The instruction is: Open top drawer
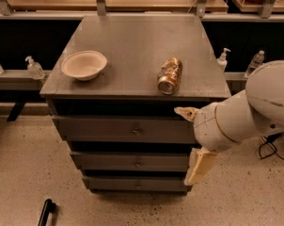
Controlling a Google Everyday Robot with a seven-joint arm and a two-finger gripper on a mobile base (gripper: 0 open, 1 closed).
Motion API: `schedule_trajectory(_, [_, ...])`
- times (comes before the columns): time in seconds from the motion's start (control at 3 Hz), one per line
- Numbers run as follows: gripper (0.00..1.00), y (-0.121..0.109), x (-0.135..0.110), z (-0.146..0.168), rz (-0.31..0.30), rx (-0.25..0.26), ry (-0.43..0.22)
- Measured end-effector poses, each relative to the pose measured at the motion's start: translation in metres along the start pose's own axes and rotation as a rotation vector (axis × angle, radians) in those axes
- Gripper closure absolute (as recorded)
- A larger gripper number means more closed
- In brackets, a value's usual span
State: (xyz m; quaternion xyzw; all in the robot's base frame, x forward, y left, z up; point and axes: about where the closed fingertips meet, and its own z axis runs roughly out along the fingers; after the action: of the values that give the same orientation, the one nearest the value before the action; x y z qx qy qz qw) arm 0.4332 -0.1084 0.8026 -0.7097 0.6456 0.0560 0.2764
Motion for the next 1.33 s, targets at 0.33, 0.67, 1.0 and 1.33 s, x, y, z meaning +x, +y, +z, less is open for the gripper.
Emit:
schedule_trajectory(0.33, [0.0, -0.008, 0.011, 0.041, -0.058, 0.008, 0.037])
schedule_trajectory(0.67, [0.0, -0.009, 0.032, 0.091, -0.085, -0.03, 0.054])
schedule_trajectory(1.0, [0.0, -0.014, 0.051, 0.127, -0.09, -0.062, 0.052])
schedule_trajectory(1.33, [0.0, -0.032, 0.065, 0.146, -0.094, -0.048, 0.034])
